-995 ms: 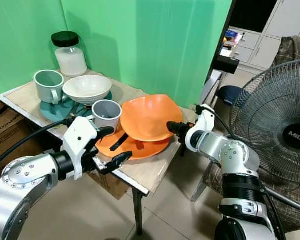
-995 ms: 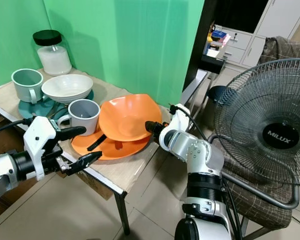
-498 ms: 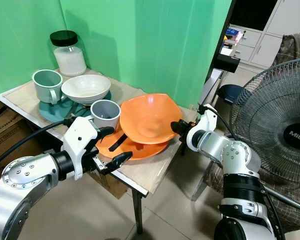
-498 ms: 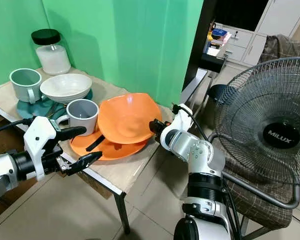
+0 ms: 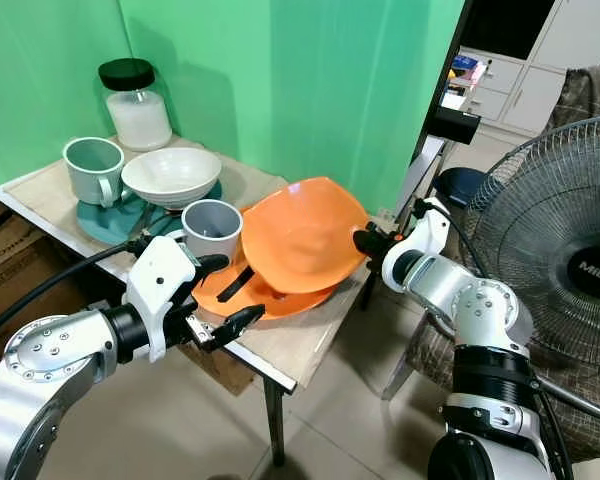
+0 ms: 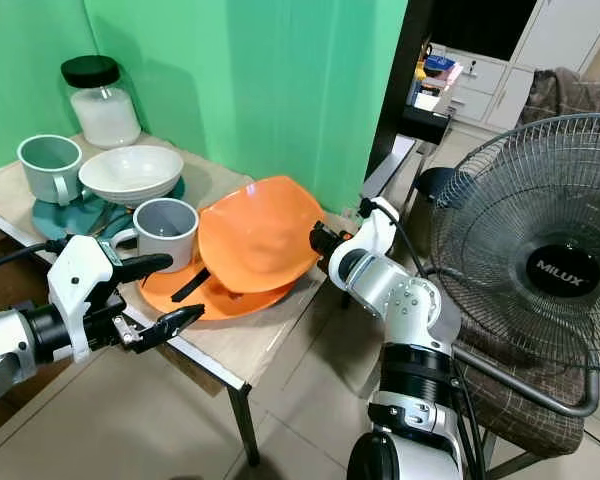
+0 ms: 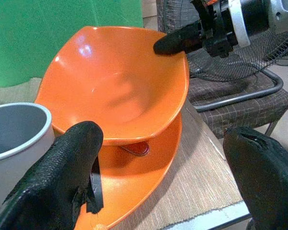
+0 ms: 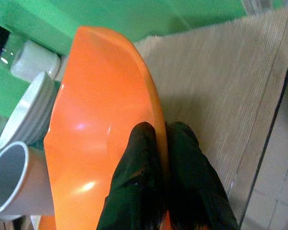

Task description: Setting the table

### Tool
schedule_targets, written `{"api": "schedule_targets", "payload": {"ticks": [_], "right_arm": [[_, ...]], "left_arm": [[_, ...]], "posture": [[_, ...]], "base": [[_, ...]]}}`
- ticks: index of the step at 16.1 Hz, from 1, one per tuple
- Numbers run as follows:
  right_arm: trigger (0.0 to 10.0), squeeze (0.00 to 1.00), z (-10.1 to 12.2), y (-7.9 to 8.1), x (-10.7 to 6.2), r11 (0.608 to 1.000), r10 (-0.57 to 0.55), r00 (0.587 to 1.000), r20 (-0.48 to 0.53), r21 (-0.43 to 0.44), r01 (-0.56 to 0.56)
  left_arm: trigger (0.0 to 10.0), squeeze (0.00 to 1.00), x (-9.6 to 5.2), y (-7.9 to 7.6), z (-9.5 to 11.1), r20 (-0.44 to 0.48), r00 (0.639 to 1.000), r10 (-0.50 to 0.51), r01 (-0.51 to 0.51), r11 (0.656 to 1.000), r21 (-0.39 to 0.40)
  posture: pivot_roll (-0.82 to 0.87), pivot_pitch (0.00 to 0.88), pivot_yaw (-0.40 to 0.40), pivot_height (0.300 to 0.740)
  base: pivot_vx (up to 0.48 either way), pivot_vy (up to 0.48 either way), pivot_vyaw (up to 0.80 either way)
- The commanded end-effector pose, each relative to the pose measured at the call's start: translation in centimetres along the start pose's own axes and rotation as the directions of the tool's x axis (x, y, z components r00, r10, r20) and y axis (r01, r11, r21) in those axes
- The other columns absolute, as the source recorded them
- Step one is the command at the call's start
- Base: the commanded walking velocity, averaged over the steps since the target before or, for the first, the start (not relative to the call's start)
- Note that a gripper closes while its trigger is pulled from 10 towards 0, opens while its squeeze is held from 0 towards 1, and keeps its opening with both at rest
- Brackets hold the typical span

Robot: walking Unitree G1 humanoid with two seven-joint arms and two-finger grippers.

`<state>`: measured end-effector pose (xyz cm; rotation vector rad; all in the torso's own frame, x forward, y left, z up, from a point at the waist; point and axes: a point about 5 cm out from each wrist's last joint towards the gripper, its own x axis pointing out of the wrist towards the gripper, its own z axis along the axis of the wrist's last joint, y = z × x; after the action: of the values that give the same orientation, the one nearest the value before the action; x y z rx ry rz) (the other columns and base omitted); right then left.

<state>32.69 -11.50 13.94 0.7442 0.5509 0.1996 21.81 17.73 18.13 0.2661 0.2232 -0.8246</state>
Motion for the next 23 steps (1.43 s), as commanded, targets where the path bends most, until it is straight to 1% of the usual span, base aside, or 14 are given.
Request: {"api": "schedule_targets", "payload": {"ticks": [1,3,4,7,8,9,10,11,12,13,16,18,21,23], "right_arm": [[0.0,0.0,1.3,1.1,-0.7,0.997,0.074,0.993,0.093,-0.002,-0.074],[0.0,0.0,2.5,1.4,-1.5,0.993,0.104,0.975,0.194,-0.075,-0.091],[0.0,0.0,2.7,1.5,-1.7,0.991,0.115,0.971,0.21,-0.085,-0.099],[0.2,0.0,4.4,2.0,-3.7,0.98,0.197,0.928,0.316,-0.061,-0.187],[0.2,0.0,4.4,2.0,-3.7,0.98,0.197,0.928,0.316,-0.061,-0.187],[6.5,0.0,5.4,2.0,-5.5,0.974,0.221,0.896,0.385,-0.135,-0.183],[10.0,0.0,5.8,1.9,-6.6,0.962,0.225,0.877,0.425,-0.24,-0.13],[10.0,0.0,6.1,1.8,-8.8,0.928,0.218,0.838,0.501,-0.372,-0.019],[10.0,0.0,5.7,1.9,-10.0,0.914,0.225,0.822,0.524,-0.407,0.008],[10.0,0.0,5.3,1.9,-10.6,0.907,0.232,0.818,0.527,-0.421,0.015],[10.0,0.0,4.8,1.5,-11.2,0.912,0.218,0.816,0.536,-0.409,0.025],[10.0,0.0,3.7,0.4,-12.2,0.925,0.149,0.805,0.574,-0.368,0.091],[10.0,0.0,3.6,-0.8,-11.9,0.916,0.041,0.808,0.587,-0.345,0.204],[10.0,0.0,3.3,-1.4,-11.1,0.913,-0.004,0.817,0.576,-0.331,0.238]], "left_arm": [[10.0,0.0,0.0,0.2,0.2,-0.005,1.0,0.01,-0.01,1.0,0.023],[10.0,0.0,0.1,0.3,0.3,0.001,1.0,0.017,-0.017,0.999,0.027],[10.0,0.0,0.1,0.3,0.3,0.003,1.0,0.02,-0.02,0.999,0.029],[10.0,0.0,0.2,0.4,0.4,0.024,0.998,0.054,-0.055,0.998,0.039],[10.0,0.0,0.2,0.4,0.4,0.024,0.998,0.054,-0.055,0.998,0.039],[10.0,0.0,0.5,0.6,0.8,0.061,0.993,0.102,-0.106,0.993,0.06],[10.0,0.0,0.9,0.8,1.2,0.085,0.984,0.154,-0.16,0.984,0.078],[10.0,0.0,1.8,1.2,1.9,0.142,0.952,0.27,-0.285,0.954,0.098],[10.0,0.0,2.3,1.4,2.3,0.172,0.927,0.332,-0.352,0.93,0.102],[10.0,0.0,2.6,1.4,2.5,0.199,0.915,0.351,-0.373,0.923,0.088],[10.0,0.0,3.0,1.1,2.6,0.216,0.904,0.369,-0.392,0.917,0.07],[10.0,0.0,3.8,0.5,2.4,0.218,0.894,0.392,-0.411,0.91,0.046],[10.0,0.0,3.9,0.0,1.6,0.195,0.9,0.39,-0.406,0.913,0.048],[10.0,0.0,3.6,0.6,0.9,0.179,0.86,0.478,-0.484,0.875,-0.009]], "posture": [[0.19,0.0,-0.041,0.74],[0.19,0.0,-0.042,0.74],[0.19,0.0,-0.042,0.74],[0.18,0.0,-0.043,0.74],[0.18,0.0,-0.043,0.74],[0.17,0.0,-0.05,0.74],[0.17,0.0,-0.05,0.74],[0.15,0.0,-0.05,0.74],[0.15,0.0,-0.05,0.74],[0.15,0.0,-0.05,0.74],[0.14,0.0,-0.048,0.74],[0.11,0.0,-0.049,0.74],[0.11,0.0,-0.053,0.74],[0.11,0.0,-0.066,0.74]], "base": [[0.0,0.0,0.0],[0.0,0.0,0.0],[0.0,0.0,0.0],[0.0,0.0,0.0],[0.0,0.0,0.0],[0.0,0.0,0.0],[0.0,0.0,0.0],[0.0,0.0,-0.69],[0.0,0.0,-0.79],[0.0,0.0,-0.79],[0.0,0.0,-0.79],[0.0,0.0,-0.79],[0.0,0.0,-0.79],[0.0,0.0,-0.8]]}}
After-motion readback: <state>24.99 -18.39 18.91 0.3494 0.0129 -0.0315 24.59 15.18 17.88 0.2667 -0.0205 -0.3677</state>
